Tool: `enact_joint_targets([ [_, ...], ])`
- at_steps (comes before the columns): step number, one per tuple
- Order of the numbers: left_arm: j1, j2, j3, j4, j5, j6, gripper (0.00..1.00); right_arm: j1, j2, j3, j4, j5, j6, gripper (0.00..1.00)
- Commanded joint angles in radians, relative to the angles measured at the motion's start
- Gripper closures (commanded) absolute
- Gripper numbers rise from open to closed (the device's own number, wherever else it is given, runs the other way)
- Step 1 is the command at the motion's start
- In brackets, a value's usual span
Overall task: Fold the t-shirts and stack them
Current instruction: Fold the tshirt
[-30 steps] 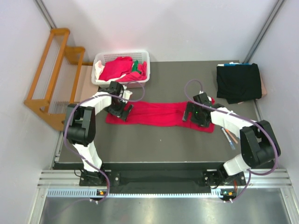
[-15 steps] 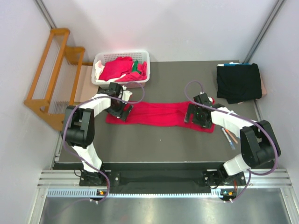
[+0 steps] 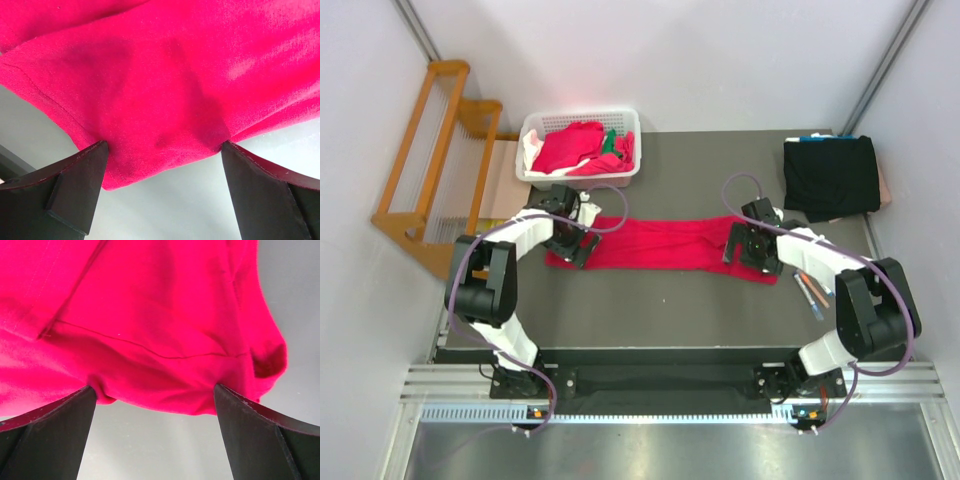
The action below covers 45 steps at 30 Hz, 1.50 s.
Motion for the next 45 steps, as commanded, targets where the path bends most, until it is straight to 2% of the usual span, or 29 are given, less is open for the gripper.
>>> enact_joint_targets([
  [1,0.007,-0.044,-0.024,-0.047,0.002,0.037,0.01,-0.030,0.007,0.066,-0.023,0.046,-0.030,0.00],
  [7,0.007,-0.044,-0.016,-0.054,0.007,0.037,0.01,-0.046,0.027,0.100,-0.030,0.006,-0.037,0.00],
  [12,0.007,-0.044,-0.001,-0.056,-0.001,0.041,0.01,-0.041,-0.025,0.094,-0.027,-0.072,-0.059,0.01],
  [17,0.007,-0.046,0.041,-0.077,-0.004,0.042,0.01,-0.043,-0.059,0.122,-0.038,-0.080,-0.063,0.00],
  [28,0.007,-0.119,0.205,-0.189,0.013,0.044,0.01,-0.040,0.073,0.140,0.017,-0.067,-0.042,0.00],
  [33,0.004,-0.106,0.269,-0.195,0.074,0.018,0.01,-0.043,0.110,0.157,0.027,-0.060,-0.040,0.00],
  [45,-0.048,0.020,0.171,-0.076,0.068,-0.028,0.01,-0.044,0.148,0.155,0.048,-0.050,-0.021,0.00],
])
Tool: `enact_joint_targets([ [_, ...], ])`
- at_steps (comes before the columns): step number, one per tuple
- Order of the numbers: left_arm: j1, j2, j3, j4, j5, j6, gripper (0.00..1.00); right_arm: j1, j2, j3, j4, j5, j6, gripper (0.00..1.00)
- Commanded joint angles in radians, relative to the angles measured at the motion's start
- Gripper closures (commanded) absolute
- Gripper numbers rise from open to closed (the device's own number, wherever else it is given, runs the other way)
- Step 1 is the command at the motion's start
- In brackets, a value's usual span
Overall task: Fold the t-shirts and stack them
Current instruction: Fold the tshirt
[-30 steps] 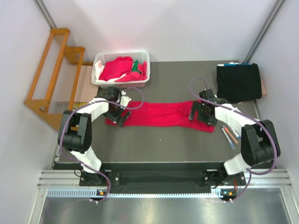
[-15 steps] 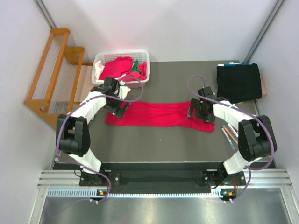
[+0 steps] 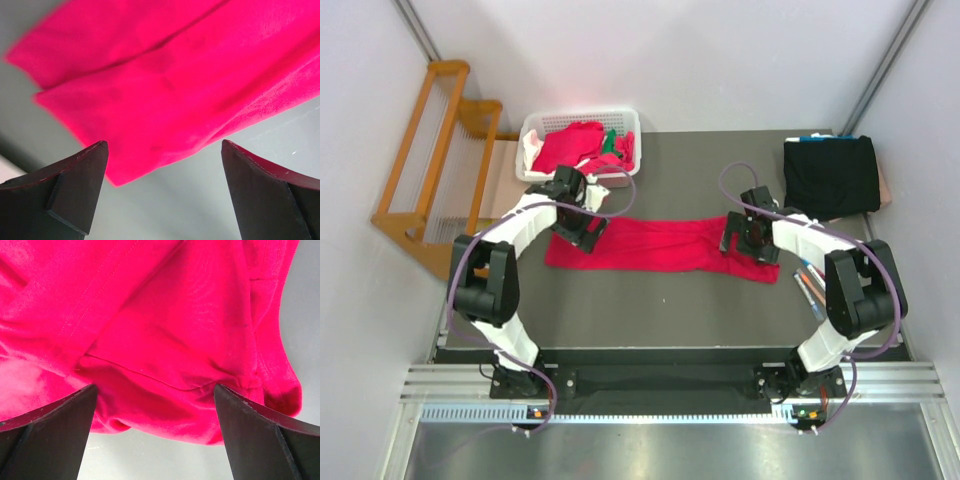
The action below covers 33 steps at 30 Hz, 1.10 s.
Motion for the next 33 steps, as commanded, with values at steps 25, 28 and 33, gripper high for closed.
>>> enact_joint_targets([
  [25,-0.005,0.094,0.072,0.085,0.007,-0.011,0.01,-0.006,0.014,-0.044,0.043,-0.003,0.036,0.00],
  [28,-0.003,0.102,0.030,0.116,0.001,-0.014,0.01,-0.006,0.010,-0.043,0.038,0.001,0.030,0.00],
  [33,-0.003,0.111,-0.011,0.157,-0.005,-0.021,0.01,-0.006,0.013,-0.030,0.027,0.004,0.025,0.00],
])
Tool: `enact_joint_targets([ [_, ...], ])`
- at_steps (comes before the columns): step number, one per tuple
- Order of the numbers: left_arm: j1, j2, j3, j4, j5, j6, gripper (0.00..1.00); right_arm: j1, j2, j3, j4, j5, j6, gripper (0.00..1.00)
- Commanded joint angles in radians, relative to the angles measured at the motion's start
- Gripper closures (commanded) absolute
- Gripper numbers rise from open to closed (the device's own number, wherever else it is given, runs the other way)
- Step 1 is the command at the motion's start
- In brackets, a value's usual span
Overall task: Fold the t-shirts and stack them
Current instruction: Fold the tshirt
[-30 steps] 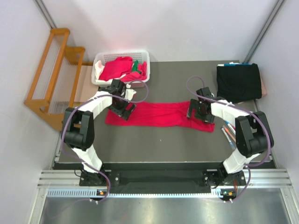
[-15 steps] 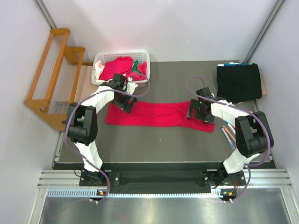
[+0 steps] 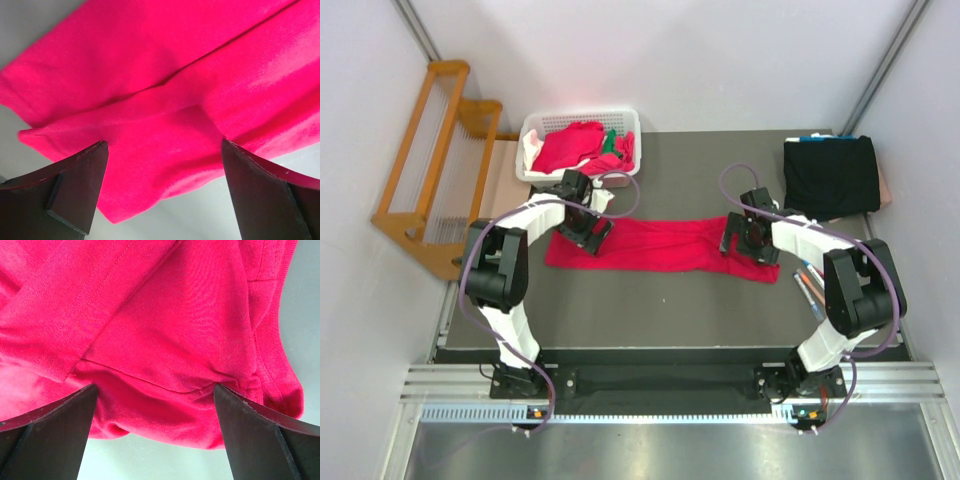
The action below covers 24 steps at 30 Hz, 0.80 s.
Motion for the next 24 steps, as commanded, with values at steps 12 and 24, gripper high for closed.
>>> enact_joint_targets([
  [12,-0.020,-0.003,-0.073,0.083,-0.060,-0.024,0.01,-0.013,0.060,0.076,-0.059,0.046,-0.042,0.00],
  [24,-0.110,-0.085,-0.130,0.037,-0.076,-0.020,0.01,-0.076,0.232,0.267,-0.081,0.016,-0.052,0.00],
])
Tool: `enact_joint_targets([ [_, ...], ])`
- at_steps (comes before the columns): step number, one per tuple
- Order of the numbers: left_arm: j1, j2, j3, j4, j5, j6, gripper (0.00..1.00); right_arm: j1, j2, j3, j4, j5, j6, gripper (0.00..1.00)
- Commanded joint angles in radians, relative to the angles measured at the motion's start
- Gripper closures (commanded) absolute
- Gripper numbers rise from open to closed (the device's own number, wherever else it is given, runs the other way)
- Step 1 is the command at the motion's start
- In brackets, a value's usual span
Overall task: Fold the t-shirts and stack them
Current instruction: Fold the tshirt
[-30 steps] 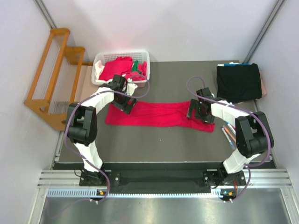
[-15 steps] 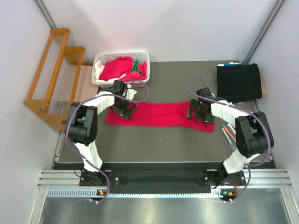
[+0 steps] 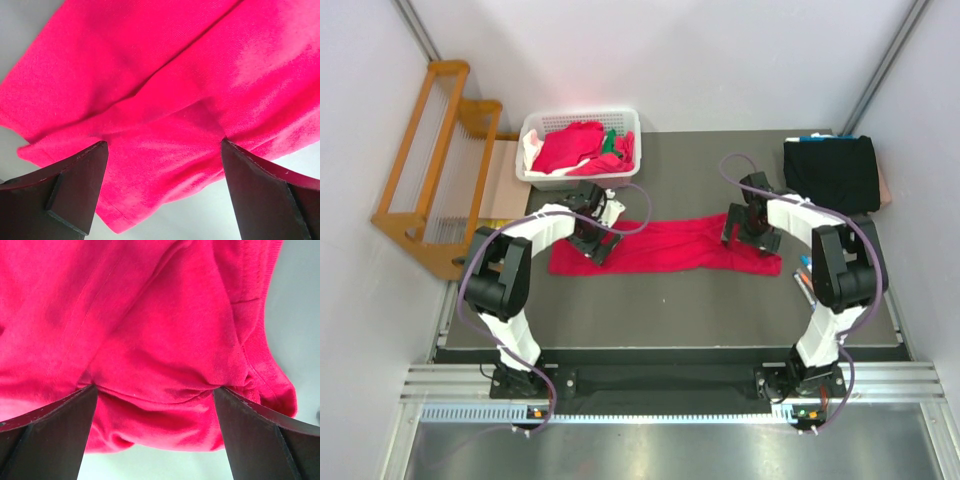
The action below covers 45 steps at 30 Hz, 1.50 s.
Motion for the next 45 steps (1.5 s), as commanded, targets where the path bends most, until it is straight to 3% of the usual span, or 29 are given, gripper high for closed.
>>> enact_joint_targets([
  [1,-0.012,-0.027,-0.020,-0.023,0.004,-0.001,0.01,-0.039,0.082,0.083,0.060,0.004,-0.023,0.00],
  [20,-0.052,-0.027,0.063,-0.165,0.140,-0.019,0.01,-0.065,0.405,0.517,-0.014,-0.062,-0.052,0.00],
  [34,-0.234,-0.002,0.083,-0.258,0.263,-0.035,0.01,-0.088,0.570,0.759,-0.066,-0.151,-0.052,0.00],
  [40,-0.188,0.021,0.144,-0.270,0.292,-0.038,0.01,-0.102,0.607,0.818,-0.069,-0.171,-0.050,0.00],
  [45,-0.054,-0.002,0.256,-0.297,0.355,-0.041,0.01,-0.110,0.621,0.867,-0.083,-0.211,-0.050,0.00],
])
